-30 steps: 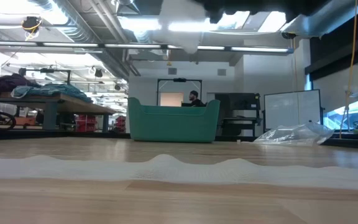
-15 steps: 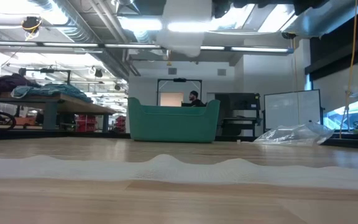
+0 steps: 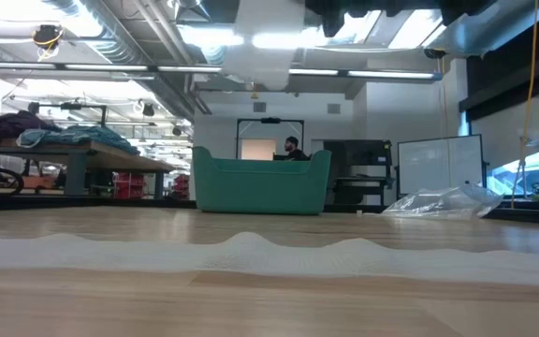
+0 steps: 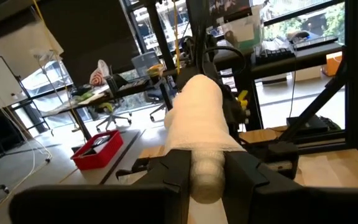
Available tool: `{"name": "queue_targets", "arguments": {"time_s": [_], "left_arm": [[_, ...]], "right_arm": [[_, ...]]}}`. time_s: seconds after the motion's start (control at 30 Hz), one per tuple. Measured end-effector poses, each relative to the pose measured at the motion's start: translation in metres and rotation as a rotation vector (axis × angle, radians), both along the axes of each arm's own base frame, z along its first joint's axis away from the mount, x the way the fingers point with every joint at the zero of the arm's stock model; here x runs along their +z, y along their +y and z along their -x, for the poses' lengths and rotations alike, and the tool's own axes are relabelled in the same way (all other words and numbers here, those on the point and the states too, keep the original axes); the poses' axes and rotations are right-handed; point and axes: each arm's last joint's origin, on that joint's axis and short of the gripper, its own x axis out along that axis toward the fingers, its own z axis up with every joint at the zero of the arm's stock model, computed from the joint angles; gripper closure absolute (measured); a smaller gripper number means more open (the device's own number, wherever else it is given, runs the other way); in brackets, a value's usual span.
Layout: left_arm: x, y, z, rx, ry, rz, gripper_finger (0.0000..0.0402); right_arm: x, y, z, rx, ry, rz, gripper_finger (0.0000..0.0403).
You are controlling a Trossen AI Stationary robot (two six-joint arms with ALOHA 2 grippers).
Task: Roll bandage
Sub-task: Roll the top white bandage
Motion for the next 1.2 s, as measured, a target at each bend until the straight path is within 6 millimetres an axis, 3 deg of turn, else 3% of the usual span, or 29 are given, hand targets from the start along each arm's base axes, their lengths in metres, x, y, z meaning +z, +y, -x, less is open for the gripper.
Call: {"name": "queue_targets", "arguments": {"time_s": [0.23, 0.5, 0.67, 0.83, 1.07, 1.2], "left_arm": [[0.000, -0.001, 0.000, -0.003, -0.001, 0.000, 0.0347], [0.000, -0.001, 0.000, -0.004, 0.000, -0.001, 0.0347], [0.000, -0.001, 0.000, -0.007, 0.000, -0.001, 0.0347], [0.000, -0.005, 0.002, -0.022, 0.002, -0.010, 0.0347], [0.001, -0.005, 0.004, 0.032, 0.009, -0.038, 0.0347], [0.000, 0.001, 0.002, 0.112, 0.021, -0.064, 0.0347]], "right_arm": [[-0.012, -0.013, -0.009, 0.012, -0.004, 0.016, 0.0260], [-0.041, -0.016, -0.030, 0.039, -0.067, 0.012, 0.0255], [-0.045, -0.017, -0.035, 0.011, -0.111, 0.014, 0.0290], [-0.036, -0.012, -0.028, 0.024, -0.096, 0.061, 0.0388], [-0.009, 0.006, -0.003, 0.047, -0.047, 0.105, 0.0397], [-0.007, 0.027, 0.004, 0.096, -0.010, 0.111, 0.0392]]}}
